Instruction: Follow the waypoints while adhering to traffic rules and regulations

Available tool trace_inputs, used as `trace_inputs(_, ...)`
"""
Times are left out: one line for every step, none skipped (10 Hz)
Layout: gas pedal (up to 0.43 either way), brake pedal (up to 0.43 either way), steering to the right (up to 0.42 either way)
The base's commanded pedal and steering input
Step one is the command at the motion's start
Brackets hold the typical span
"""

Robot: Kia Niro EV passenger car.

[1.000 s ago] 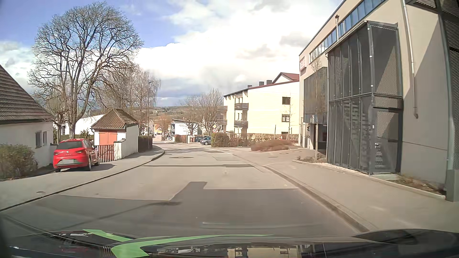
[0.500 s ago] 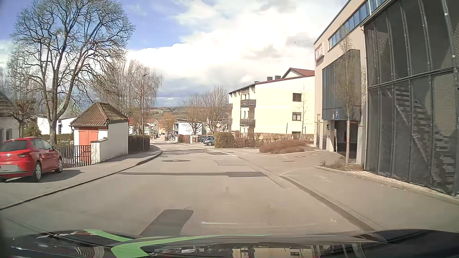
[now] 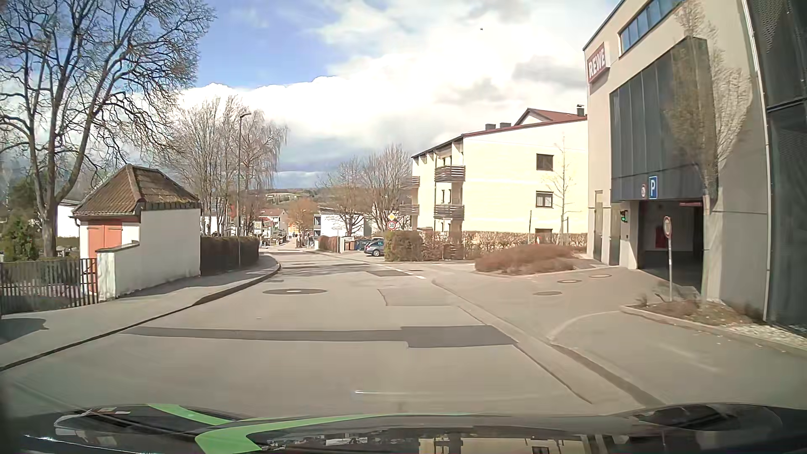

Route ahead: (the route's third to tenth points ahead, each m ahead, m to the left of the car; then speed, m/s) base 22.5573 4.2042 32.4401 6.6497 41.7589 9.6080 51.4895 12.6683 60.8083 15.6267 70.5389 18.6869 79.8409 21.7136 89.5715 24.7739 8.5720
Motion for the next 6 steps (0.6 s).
trace_inputs(0.000,0.000,-0.027)
trace_inputs(0.000,0.000,-0.027)
trace_inputs(0.000,0.000,-0.028)
trace_inputs(0.000,0.000,-0.029)
trace_inputs(0.000,0.000,-0.030)
trace_inputs(0.000,0.000,-0.030)
